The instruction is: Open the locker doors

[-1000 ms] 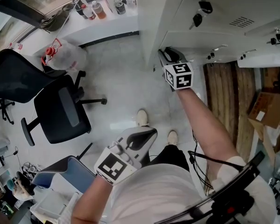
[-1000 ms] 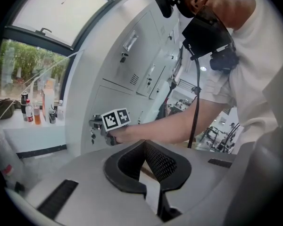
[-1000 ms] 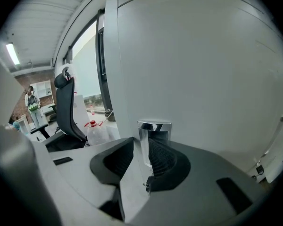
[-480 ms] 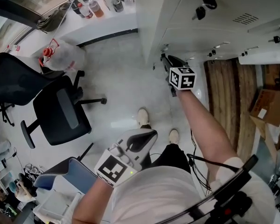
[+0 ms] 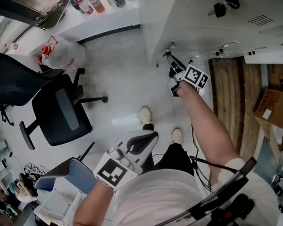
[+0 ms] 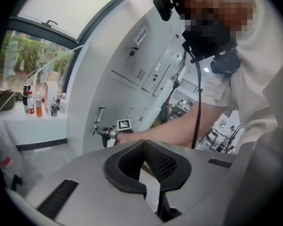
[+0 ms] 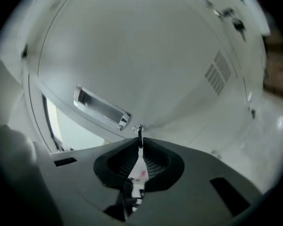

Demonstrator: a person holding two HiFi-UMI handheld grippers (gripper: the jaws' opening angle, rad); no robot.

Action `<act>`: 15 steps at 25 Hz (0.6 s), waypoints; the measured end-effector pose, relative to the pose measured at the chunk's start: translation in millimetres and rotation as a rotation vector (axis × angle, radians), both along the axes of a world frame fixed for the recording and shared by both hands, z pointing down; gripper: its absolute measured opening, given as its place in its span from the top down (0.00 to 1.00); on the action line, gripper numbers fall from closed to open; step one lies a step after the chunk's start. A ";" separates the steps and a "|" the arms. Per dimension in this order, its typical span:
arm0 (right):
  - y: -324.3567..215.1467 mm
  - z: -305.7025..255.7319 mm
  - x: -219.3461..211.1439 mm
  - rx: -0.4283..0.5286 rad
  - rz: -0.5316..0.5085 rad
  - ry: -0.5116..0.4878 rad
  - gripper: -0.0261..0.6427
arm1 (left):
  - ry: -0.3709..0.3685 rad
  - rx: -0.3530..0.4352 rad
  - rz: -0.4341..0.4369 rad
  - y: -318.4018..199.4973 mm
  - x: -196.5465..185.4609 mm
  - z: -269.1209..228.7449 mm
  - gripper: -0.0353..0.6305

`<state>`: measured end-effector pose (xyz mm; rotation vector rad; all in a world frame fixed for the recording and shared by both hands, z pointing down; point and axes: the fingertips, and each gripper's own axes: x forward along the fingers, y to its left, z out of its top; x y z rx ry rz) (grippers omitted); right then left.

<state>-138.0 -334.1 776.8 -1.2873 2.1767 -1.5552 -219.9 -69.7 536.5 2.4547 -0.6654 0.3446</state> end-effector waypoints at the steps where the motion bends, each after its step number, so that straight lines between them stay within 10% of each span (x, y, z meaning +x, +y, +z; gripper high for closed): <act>1: 0.5 -0.8 -0.1 -0.031 0.042 -0.129 0.91 | 0.001 0.001 -0.001 -0.7 -0.6 0.3 0.93; 4: 2.6 0.3 2.6 -0.079 0.124 -0.426 0.92 | -0.001 0.009 0.003 -1.8 -1.8 1.2 0.93; 8: 3.1 1.8 3.8 -0.083 0.169 -0.587 0.92 | 0.000 0.002 -0.008 -2.3 -5.0 3.6 0.93; 12: 3.4 3.8 3.8 -0.084 0.188 -0.640 0.92 | -0.008 0.005 0.003 1.2 -2.5 6.8 0.93; 15: 3.4 3.6 2.2 -0.047 0.129 -0.492 0.92 | 0.001 -0.003 -0.001 2.5 0.4 7.7 0.93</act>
